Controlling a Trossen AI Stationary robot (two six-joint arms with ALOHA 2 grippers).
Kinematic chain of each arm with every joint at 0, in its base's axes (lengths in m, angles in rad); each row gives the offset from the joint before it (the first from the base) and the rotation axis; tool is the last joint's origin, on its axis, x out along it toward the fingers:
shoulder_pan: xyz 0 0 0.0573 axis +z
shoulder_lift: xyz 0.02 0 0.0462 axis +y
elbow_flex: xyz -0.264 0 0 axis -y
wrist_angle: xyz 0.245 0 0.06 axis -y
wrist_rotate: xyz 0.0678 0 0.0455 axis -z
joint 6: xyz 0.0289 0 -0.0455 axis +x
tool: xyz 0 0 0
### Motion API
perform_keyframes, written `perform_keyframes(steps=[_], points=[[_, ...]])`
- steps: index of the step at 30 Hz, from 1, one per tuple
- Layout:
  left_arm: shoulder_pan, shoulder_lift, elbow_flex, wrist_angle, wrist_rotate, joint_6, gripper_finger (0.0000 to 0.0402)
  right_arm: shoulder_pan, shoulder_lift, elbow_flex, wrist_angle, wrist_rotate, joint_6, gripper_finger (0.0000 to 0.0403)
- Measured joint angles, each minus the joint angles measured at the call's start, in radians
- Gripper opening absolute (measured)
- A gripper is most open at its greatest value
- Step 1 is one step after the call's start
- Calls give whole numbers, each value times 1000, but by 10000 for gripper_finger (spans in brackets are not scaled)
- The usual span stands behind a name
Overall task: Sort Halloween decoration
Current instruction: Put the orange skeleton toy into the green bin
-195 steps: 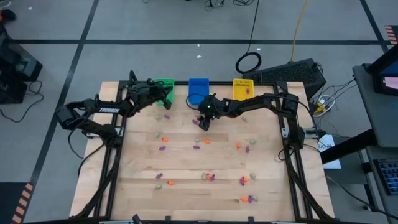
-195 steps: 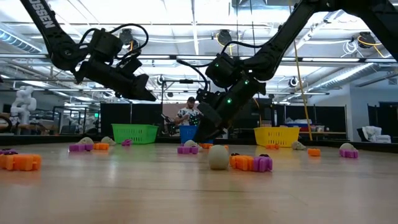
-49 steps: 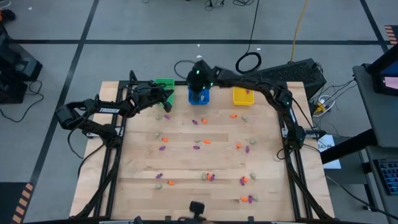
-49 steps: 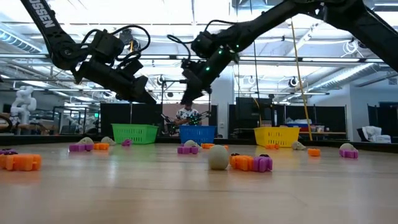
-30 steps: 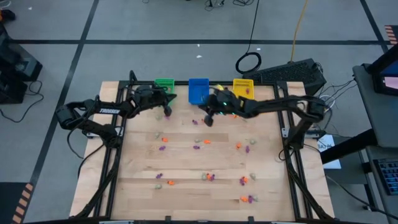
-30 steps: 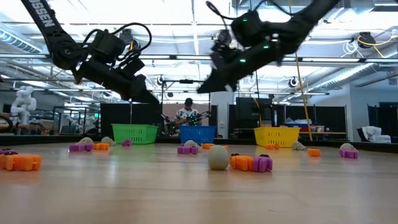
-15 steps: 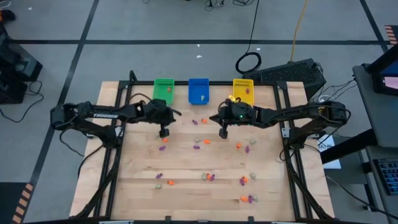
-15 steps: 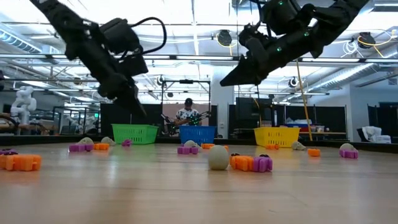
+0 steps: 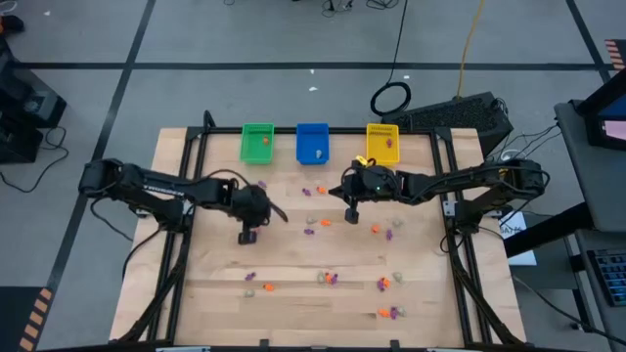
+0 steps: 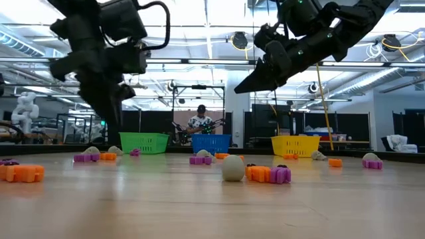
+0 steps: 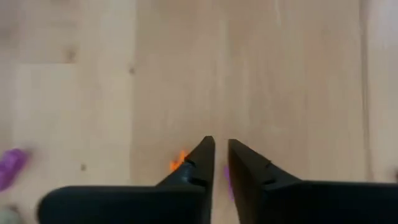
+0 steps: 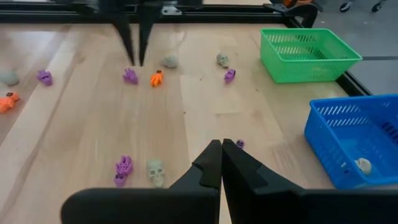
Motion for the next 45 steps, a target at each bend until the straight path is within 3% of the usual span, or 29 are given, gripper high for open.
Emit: perform_keyframes(steps=[8, 17, 23, 32, 39, 45], points=[[-21, 64, 0, -55, -140, 0, 156, 0, 0, 0, -8, -2, 3, 0], [9, 183, -4, -47, -143, 1, 170, 0, 0, 0, -9, -2, 1, 0], [6, 224, 0, -41, -131, 8, 137, 0, 0, 0, -11, -2, 0, 0], [7, 202, 0, -66, -110, 56, 15, 0, 0, 0, -13, -2, 0, 0], [35, 148, 28, -98, -133, 64, 14, 0, 0, 0, -13, -2, 0, 0], [140, 66, 88, -148, -196, 48, 14, 0, 0, 1, -13, -2, 0, 0]])
